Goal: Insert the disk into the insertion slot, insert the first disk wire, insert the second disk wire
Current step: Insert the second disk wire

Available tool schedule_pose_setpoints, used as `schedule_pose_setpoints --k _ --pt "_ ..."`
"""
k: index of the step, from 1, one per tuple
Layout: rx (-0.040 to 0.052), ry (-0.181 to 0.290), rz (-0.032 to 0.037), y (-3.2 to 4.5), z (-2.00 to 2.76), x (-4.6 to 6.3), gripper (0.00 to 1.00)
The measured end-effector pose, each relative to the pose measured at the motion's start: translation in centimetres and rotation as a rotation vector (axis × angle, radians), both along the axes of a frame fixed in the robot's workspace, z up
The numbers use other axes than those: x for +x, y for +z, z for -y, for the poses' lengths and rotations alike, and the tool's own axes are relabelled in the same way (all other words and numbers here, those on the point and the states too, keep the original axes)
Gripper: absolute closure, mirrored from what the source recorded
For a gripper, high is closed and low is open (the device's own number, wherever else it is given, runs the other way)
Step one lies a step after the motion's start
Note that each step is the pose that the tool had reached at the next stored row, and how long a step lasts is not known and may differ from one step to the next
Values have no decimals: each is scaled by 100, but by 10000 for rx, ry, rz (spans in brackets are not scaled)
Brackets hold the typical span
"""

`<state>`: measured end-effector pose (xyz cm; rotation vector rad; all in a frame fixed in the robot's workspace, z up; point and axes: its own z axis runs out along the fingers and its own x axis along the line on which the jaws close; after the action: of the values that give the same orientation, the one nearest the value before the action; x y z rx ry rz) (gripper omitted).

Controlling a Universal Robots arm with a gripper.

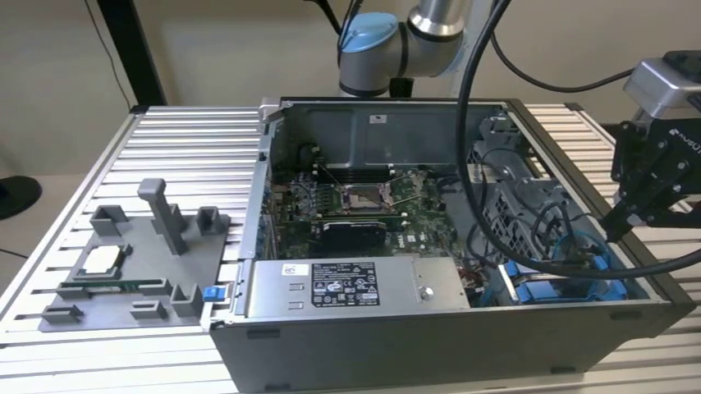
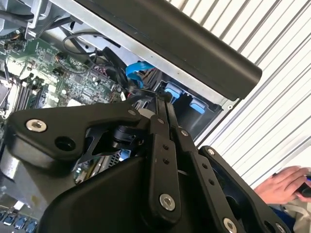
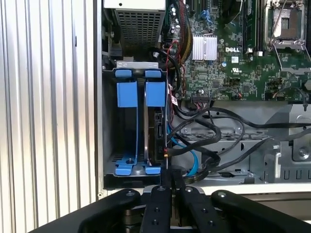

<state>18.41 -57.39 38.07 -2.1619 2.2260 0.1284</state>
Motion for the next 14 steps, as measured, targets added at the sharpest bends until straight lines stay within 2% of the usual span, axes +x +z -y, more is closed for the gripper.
schedule_pose_setpoints --k 1,2,14 --pt "0 0 0 0 0 0 100" --pt "-1 0 0 1 0 0 0" --pt "-2 1 -8 1 21 43 0"
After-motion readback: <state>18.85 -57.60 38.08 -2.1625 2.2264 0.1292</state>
